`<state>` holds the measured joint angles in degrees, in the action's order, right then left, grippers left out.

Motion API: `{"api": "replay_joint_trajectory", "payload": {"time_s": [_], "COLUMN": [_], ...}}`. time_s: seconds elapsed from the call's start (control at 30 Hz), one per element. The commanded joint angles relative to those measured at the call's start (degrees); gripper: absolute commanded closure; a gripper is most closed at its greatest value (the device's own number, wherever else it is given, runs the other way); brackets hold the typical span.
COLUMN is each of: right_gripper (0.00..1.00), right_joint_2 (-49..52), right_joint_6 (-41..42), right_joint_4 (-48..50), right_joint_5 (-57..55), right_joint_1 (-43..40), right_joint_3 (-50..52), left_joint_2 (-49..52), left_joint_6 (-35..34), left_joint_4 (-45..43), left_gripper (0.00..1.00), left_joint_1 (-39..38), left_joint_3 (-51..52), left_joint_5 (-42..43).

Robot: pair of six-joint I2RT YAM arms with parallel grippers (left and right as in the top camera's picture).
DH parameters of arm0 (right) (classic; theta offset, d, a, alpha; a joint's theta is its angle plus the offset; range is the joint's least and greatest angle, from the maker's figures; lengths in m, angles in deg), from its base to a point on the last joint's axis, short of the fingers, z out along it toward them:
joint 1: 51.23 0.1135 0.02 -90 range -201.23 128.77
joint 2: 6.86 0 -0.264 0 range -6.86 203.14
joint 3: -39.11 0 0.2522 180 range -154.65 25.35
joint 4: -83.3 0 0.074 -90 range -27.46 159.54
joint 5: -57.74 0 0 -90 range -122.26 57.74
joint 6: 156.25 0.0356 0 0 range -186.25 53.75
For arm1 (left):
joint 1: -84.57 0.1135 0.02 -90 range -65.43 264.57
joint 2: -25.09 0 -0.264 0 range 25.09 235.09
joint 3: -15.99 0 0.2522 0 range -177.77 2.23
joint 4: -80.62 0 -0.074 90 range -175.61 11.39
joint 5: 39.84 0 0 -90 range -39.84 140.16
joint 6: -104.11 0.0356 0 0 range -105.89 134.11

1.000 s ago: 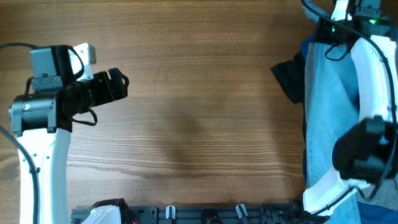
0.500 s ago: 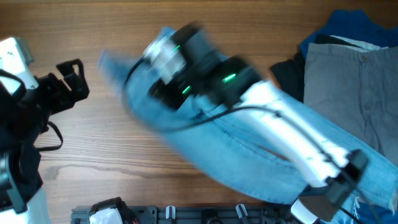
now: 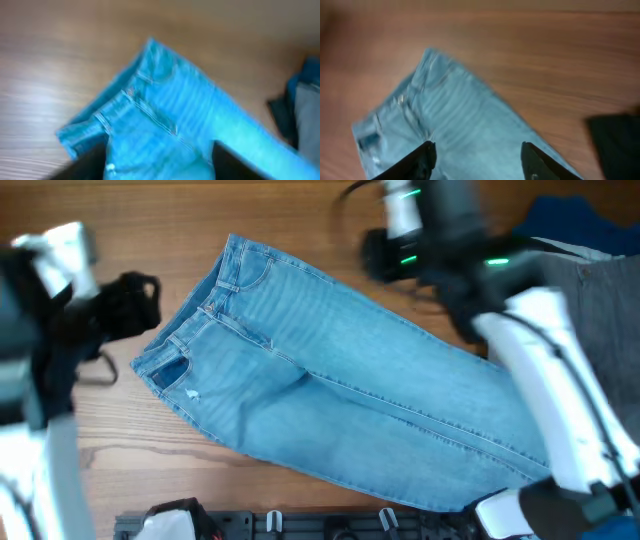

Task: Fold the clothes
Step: 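Drag the jeans leftward across the table with the right gripper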

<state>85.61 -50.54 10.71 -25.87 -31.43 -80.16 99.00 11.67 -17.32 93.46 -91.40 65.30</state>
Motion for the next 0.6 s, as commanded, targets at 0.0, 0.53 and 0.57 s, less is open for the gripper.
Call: {"api": "replay_joint_trajectory", "payload": {"time_s": [0.0, 0.53, 0.57], "right_gripper": [0.48, 0.52, 0.52], "right_joint_2": [-2.36, -2.03, -1.9], "right_joint_6": [6.71, 8.87, 8.9], "right_joint_4": [-2.47, -9.62, -9.66], "right_joint_5": [9.03, 7.65, 7.13], "right_joint_1": [-6.32, -12.96, -12.96], "right_joint_3": [-1.53, -1.25, -1.25], "left_joint_2": [11.34, 48.61, 50.12], "left_joint_6": [3.96, 5.46, 5.46], "left_joint_4": [0.48, -18.14, -19.39], "left_gripper": [0.7, 0.96, 0.96], "left_joint_1": [-5.22, -12.94, -13.18], "left_joint_3": [-0.13, -0.13, -0.13], "left_joint_5": [1.75, 1.99, 1.99]}}
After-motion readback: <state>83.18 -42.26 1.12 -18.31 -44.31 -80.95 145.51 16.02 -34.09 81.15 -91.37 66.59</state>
